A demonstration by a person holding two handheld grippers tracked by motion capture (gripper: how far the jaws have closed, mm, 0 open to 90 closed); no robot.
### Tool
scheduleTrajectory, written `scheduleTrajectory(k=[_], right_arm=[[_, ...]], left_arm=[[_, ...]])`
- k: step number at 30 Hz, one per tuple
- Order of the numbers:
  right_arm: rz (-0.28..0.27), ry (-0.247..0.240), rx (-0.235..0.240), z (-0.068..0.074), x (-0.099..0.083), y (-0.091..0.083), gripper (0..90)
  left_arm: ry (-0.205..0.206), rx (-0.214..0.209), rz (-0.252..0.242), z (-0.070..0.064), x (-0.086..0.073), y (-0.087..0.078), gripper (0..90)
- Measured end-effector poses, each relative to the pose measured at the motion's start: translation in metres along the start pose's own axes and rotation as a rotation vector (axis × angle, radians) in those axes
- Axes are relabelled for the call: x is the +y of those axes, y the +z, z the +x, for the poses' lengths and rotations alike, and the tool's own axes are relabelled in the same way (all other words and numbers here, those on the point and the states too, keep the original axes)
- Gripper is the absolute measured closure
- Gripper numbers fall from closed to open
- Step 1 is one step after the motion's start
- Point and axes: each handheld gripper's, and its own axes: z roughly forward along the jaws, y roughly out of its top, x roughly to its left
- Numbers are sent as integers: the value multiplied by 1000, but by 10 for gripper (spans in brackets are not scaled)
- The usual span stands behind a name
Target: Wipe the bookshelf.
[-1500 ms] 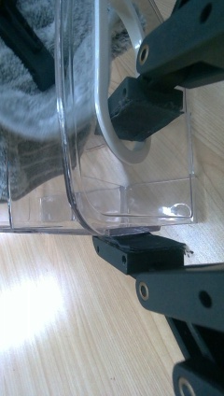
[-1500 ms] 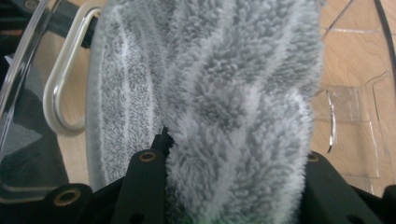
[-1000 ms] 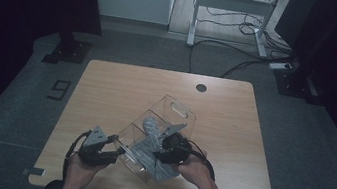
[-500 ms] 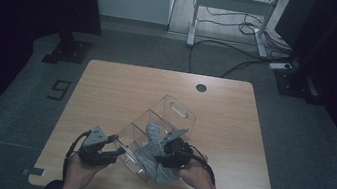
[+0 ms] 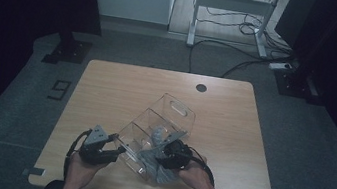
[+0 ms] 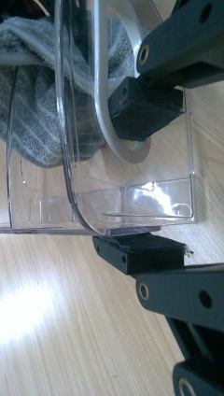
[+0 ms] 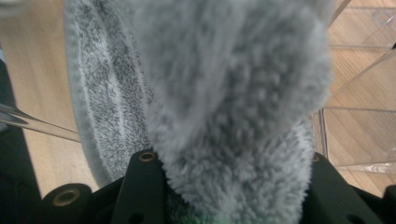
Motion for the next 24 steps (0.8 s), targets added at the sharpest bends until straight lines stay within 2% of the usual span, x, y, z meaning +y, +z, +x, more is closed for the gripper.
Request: scheduleTrajectory(k=[9,21,24], right_arm=[[54,0,-25,-4,-10,19,609],[29,-5,-56,-5,-14,24,609],[35,9,-46,-5,-15,23,604]], left_arm=[[-6,2,-7,3,1,3,424],[-9,1,-16,7,2,6,424],[-7,-7,-26,8,1,6,422]])
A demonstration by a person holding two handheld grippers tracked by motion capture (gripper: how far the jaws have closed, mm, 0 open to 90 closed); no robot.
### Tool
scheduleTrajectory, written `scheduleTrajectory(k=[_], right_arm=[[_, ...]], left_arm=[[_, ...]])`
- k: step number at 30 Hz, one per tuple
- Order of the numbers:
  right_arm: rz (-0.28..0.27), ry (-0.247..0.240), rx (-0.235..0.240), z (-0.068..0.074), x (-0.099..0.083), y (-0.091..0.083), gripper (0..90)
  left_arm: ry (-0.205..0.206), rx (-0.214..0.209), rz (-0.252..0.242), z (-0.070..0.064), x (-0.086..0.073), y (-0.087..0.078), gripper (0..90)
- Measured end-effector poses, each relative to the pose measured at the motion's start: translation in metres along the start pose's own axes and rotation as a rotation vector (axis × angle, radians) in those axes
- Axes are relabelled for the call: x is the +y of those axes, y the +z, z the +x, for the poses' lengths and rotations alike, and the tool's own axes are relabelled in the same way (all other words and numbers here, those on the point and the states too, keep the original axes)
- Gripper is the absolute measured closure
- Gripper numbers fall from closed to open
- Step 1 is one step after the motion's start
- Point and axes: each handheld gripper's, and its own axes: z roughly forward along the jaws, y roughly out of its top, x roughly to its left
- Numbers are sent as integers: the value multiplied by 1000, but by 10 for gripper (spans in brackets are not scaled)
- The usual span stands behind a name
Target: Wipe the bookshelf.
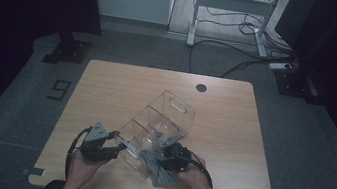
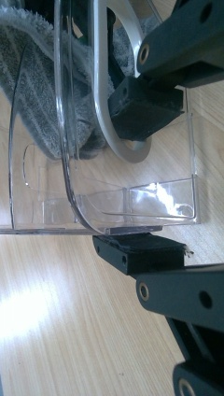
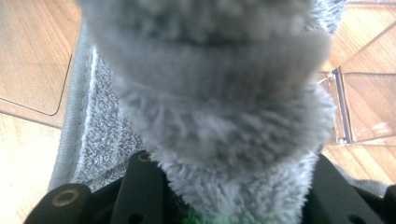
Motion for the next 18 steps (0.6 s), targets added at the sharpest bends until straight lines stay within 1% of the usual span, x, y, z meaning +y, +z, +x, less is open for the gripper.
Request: scheduleTrajectory(k=[2,4,5,6,7,8,11,16,18], right_arm=[[5,7,10,-1,0,-2,603],[9,11,20,-2,0,-5,602],[11,15,24,-2,-1,-6,603],[13,15,29,-3,-1,-8,603],[15,16,30,-4,-1,-12,605],[15,16,30,-4,-1,-12,605],[7,30,48,-7,-1,-22,605],[-22,49,91,-10,4,-39,604],[-33,50,98,-11,8,-47,604]], left_arm=[[11,-4,-1,0,0,0,390],[20,-17,1,0,1,-1,355],[31,-19,6,-1,0,-2,330],[38,-20,5,-1,0,-2,298],[46,-22,10,-2,0,-2,240],[57,-22,20,-3,-1,-3,240],[87,-22,51,-4,-3,-4,184],[99,-36,79,-2,-5,-9,143],[104,-31,91,1,-8,-10,141]])
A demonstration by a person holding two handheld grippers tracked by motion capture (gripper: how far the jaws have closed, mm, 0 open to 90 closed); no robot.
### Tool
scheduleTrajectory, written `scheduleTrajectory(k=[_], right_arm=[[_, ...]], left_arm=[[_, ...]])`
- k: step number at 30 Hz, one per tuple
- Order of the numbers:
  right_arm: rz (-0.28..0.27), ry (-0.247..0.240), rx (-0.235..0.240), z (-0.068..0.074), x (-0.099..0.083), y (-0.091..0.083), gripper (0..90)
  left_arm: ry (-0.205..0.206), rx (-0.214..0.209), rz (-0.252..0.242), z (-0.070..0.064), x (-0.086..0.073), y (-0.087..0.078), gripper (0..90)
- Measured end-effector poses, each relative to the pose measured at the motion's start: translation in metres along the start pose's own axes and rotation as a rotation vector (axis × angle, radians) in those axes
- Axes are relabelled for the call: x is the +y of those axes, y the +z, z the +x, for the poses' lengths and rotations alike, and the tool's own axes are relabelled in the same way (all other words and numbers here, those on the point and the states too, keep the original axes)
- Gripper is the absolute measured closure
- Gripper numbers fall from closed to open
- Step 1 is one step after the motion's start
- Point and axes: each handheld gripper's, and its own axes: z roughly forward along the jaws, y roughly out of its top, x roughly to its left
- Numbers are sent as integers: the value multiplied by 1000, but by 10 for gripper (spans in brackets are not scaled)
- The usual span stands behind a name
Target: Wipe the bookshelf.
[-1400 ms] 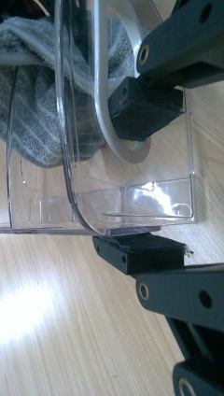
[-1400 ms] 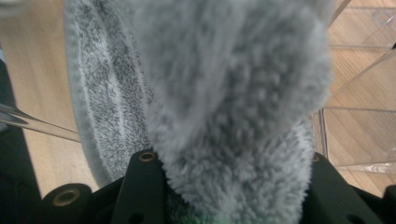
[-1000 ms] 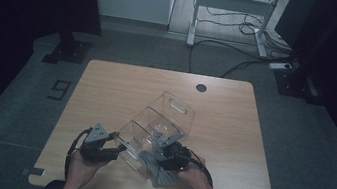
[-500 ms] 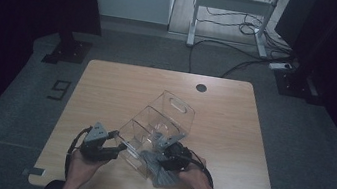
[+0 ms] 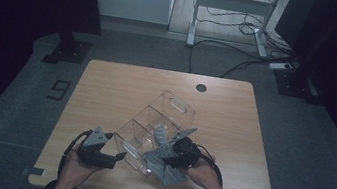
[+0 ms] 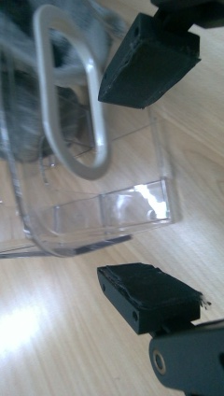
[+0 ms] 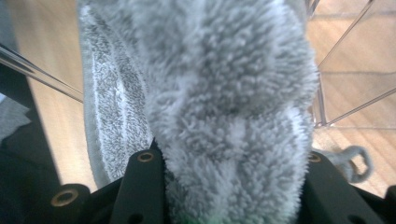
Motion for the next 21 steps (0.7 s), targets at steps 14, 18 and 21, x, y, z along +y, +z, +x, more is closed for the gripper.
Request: scheduleTrajectory(k=[14,18,21], right_arm=[[-40,-12,34,6,42,-43,604],[-38,-27,40,9,60,-51,602],[-33,-39,39,11,72,-55,601]], left_arm=[[-18,43,155,31,-29,11,46],[-38,55,185,42,-39,12,0],[-56,55,200,50,-47,12,0]])
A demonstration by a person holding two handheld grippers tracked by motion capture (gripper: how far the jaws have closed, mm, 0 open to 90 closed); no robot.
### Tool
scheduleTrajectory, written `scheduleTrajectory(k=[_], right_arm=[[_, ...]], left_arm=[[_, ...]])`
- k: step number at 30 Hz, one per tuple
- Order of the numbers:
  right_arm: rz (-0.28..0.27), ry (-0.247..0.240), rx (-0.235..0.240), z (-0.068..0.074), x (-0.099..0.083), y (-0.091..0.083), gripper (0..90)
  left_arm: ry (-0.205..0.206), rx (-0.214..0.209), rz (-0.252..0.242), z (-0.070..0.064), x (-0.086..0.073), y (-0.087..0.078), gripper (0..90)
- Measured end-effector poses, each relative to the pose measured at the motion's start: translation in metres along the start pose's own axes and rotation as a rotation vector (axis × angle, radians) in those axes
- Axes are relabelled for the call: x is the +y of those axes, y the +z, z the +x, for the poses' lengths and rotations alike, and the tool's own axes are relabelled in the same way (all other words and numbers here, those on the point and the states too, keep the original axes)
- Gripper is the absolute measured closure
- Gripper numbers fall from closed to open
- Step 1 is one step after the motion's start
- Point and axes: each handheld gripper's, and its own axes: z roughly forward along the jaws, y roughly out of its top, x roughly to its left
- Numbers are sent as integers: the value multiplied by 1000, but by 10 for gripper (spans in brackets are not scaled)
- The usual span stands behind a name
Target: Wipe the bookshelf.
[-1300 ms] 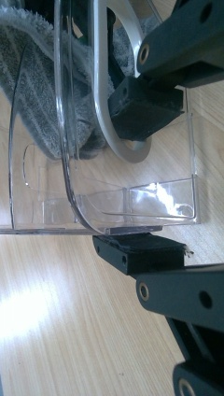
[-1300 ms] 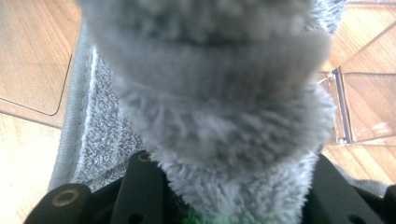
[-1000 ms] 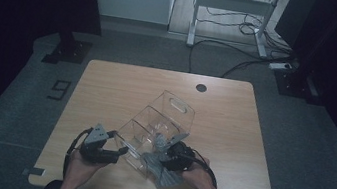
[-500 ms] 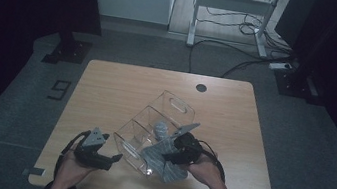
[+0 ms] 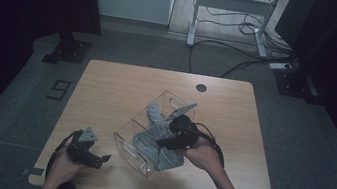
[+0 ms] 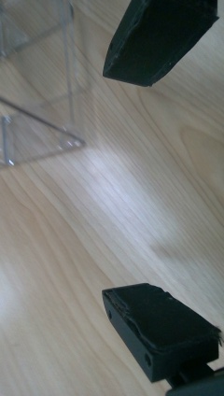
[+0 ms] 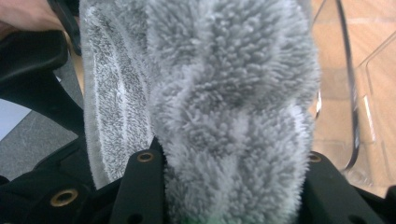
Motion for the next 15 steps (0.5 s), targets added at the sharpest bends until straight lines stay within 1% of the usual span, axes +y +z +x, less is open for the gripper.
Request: scheduleTrajectory(k=[2,3,4,5,6,8,11,14,15], right_arm=[[-9,-9,10,3,14,-3,601],[-9,-9,10,3,14,-3,601],[-11,-10,14,4,18,-3,601],[-14,-10,23,5,23,-4,601],[-15,-24,31,8,32,-4,600],[-16,-27,34,9,36,-4,600],[-17,-47,60,18,54,-4,599],[-9,-61,68,27,66,1,599],[-1,-74,66,31,72,5,598]], left_arm=[[-4,9,22,5,-5,3,0],[-4,9,22,5,-5,3,0],[-6,10,34,6,-7,5,0],[-7,8,47,8,-8,7,0],[-8,9,57,8,-9,8,0],[-8,5,76,10,-11,10,0],[-13,5,80,11,-12,11,0],[-17,5,77,13,-14,10,0],[-20,8,75,14,-15,10,0]])
